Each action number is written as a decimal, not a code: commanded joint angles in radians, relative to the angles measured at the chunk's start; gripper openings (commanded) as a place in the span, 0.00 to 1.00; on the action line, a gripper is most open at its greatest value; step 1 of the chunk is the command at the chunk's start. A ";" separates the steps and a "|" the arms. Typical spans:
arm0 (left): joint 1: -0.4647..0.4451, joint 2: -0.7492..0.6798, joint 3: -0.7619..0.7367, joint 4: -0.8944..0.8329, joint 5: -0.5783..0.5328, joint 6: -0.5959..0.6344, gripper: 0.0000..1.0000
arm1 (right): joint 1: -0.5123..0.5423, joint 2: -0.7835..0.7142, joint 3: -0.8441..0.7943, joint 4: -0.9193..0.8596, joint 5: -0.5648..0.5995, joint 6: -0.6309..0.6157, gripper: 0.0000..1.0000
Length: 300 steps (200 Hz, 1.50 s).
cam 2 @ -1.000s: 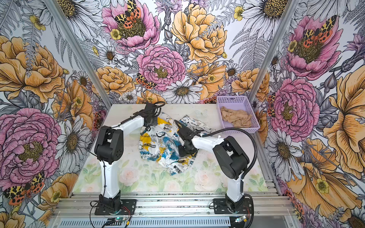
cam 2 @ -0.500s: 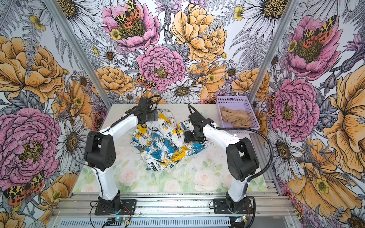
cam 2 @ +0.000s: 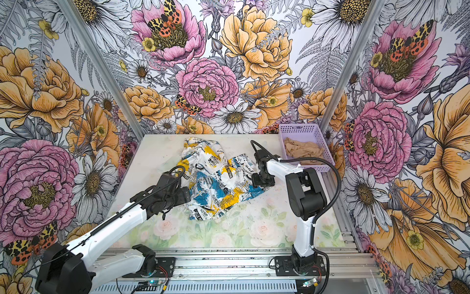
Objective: Fold and stack the mixed laundry pile
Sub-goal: 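Pull the waistband toward the robot with the left gripper while the right holds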
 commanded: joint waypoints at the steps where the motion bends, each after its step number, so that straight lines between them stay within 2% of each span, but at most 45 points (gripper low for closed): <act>1: -0.044 -0.024 -0.032 0.003 0.072 -0.082 0.84 | -0.015 0.004 -0.053 -0.006 0.027 0.066 0.47; 39: -0.150 -0.002 -0.089 0.036 0.104 -0.143 0.70 | -0.024 -0.064 -0.150 -0.001 0.014 0.113 0.45; 75: -0.176 0.030 -0.135 0.094 0.132 -0.137 0.52 | -0.024 -0.093 -0.161 -0.002 0.016 0.119 0.47; 161: -0.178 0.248 -0.145 0.193 0.144 -0.083 0.48 | -0.023 -0.125 -0.161 -0.003 0.007 0.122 0.48; 175: -0.179 0.266 -0.154 0.192 0.140 -0.086 0.40 | -0.023 -0.134 -0.162 -0.005 0.006 0.120 0.48; 190: -0.179 0.256 -0.154 0.173 0.121 -0.099 0.22 | -0.026 -0.147 -0.163 -0.006 0.007 0.119 0.48; 218: -0.170 0.162 -0.092 0.043 0.036 -0.102 0.00 | -0.051 -0.196 -0.158 -0.012 0.002 0.121 0.54; 252: -0.060 0.031 -0.019 -0.090 -0.022 -0.050 0.00 | -0.099 -0.245 -0.174 -0.020 -0.013 0.122 0.63; 277: 0.019 0.005 0.006 -0.109 -0.003 0.009 0.00 | -0.101 -0.252 -0.212 -0.015 -0.053 0.131 0.62; 300: 0.043 0.020 0.020 -0.115 -0.005 0.032 0.00 | -0.074 -0.284 -0.269 0.000 -0.111 0.158 0.59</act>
